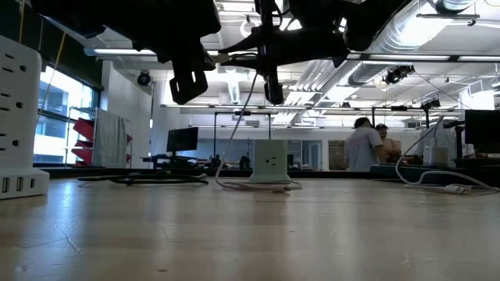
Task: Insert USB
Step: Insert the white charger cable into the light green outlet extension
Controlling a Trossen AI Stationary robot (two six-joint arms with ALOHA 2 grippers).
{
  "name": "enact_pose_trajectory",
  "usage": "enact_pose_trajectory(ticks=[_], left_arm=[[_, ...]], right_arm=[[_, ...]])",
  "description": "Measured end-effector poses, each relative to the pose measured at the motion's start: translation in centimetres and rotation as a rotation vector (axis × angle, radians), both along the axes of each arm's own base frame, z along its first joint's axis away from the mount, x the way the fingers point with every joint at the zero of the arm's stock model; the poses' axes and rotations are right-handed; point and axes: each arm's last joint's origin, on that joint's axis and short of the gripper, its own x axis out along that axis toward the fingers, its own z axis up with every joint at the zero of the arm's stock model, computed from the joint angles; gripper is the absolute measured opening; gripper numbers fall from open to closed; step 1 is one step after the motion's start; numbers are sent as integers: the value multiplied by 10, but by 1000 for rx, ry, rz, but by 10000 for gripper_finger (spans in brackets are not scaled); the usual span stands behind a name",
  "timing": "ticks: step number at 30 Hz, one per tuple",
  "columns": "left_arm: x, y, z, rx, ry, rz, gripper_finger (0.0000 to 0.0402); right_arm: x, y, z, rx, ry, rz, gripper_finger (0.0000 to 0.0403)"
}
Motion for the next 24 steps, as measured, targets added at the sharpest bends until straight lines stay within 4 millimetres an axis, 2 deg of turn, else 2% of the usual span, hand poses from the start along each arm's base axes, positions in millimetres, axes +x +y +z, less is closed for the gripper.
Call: enact_pose_trajectory(ticks=[9, 13, 18, 21, 24], left_arm=[[-6, -7, 6, 22, 28, -9, 1], [-17, -13, 24, -34, -93, -68, 1], [-30, -13, 41, -191, -278, -240, 1], [-35, -4, 40, -330, -316, -308, 1], [-40, 5, 33, -475, -333, -304, 1]], right_arm=[[-5, 1, 5, -157, -3, 64, 23], [-17, 2, 16, -314, 33, 62, 23], [-34, 4, 33, -561, 29, 125, 23], [-44, 5, 40, -726, 49, 195, 23], [-50, 2, 56, -844, 194, 243, 23]])
